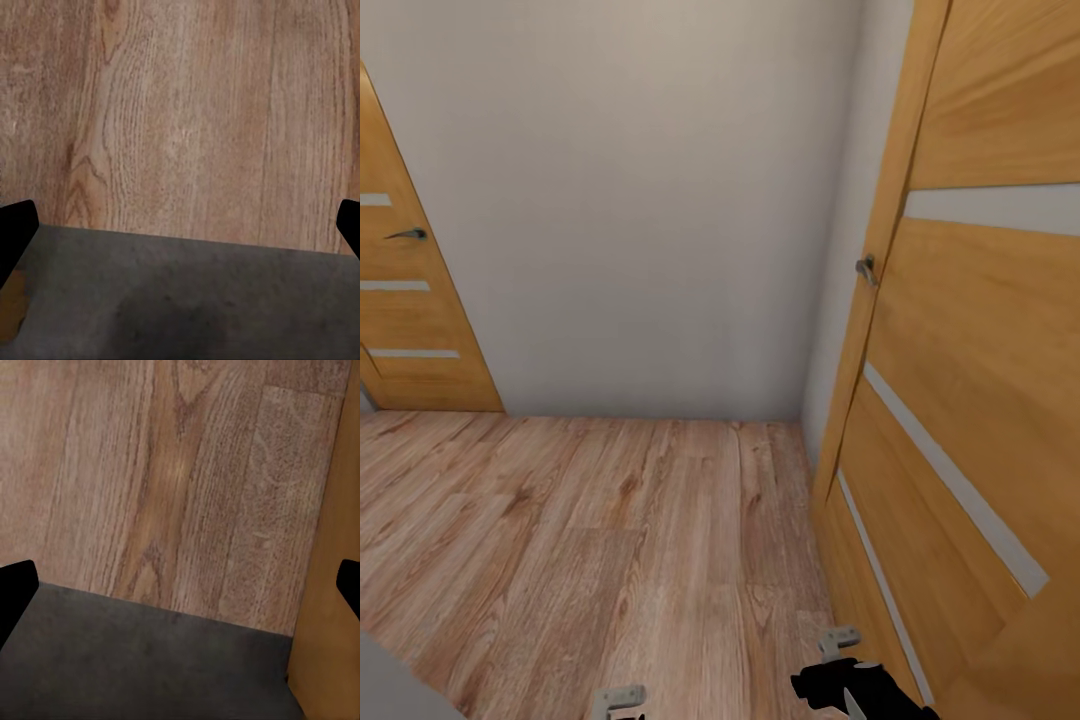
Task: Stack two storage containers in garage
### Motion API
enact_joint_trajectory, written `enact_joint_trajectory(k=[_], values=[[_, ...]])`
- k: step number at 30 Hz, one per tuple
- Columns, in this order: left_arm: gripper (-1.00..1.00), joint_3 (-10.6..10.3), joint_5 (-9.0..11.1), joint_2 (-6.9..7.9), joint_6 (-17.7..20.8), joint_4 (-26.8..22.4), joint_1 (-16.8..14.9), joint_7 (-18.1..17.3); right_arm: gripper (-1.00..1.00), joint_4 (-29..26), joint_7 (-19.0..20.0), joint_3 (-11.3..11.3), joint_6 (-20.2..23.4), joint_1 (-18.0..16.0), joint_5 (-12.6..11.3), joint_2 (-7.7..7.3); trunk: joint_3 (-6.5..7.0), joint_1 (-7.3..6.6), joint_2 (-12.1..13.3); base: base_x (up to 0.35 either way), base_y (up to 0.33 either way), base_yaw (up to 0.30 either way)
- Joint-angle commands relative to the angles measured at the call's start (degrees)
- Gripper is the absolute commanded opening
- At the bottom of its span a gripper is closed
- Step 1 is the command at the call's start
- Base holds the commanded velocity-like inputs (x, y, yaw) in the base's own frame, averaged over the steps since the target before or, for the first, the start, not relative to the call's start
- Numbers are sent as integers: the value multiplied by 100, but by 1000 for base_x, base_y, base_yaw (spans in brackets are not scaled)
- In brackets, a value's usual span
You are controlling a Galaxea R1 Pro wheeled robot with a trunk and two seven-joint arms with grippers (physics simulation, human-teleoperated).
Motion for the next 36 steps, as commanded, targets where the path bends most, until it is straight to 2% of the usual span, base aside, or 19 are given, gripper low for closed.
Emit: enact_joint_trajectory(k=[1, 13, 36], values=[[100, -9, 23, -1, 30, -12, 0, 22, 100, -12, 14, 10, 34, -1, 24, -2, -5, -1, -2, 0, 37, 0], [100, -14, 24, -4, 26, -13, 0, 21, 100, -12, 13, 10, 34, -1, 24, -2, -5, -1, -2, 33, 66, 0], [100, -15, 12, -4, 26, -13, 0, 21, 100, -12, 14, 10, 34, -1, 24, -2, -5, -1, -2, 157, -7, 0]])
